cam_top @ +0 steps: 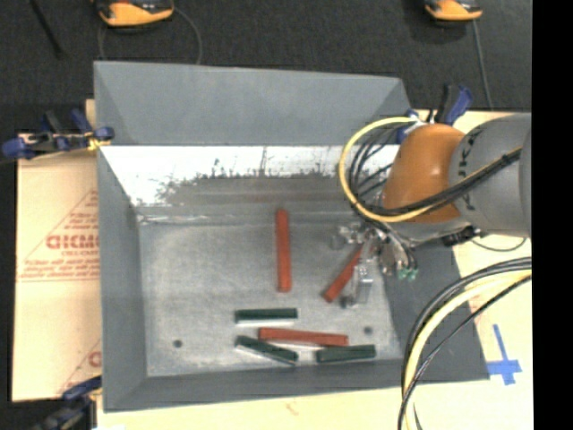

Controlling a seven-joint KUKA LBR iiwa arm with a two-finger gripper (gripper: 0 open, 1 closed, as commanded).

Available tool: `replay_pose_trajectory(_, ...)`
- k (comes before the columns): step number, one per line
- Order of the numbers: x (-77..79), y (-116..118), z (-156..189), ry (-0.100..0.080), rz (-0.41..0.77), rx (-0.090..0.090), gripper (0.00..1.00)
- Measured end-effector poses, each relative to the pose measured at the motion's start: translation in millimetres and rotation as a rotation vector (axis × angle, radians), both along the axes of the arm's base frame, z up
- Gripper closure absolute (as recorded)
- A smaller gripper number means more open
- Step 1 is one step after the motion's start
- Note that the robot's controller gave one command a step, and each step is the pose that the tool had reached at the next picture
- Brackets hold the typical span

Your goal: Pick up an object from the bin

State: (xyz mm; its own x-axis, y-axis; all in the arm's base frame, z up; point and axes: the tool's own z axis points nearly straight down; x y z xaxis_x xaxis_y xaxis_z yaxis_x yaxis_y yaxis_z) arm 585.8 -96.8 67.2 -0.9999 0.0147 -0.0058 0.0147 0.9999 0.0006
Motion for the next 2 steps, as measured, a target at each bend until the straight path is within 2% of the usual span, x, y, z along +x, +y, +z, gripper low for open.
replay_pose_trajectory(1,-0.8,-2,4,-0.001,0.002,-0.003,1.0)
replay_pose_trajectory(2,-11.2,-2,156,-0.007,0.006,-0.004,1.0)
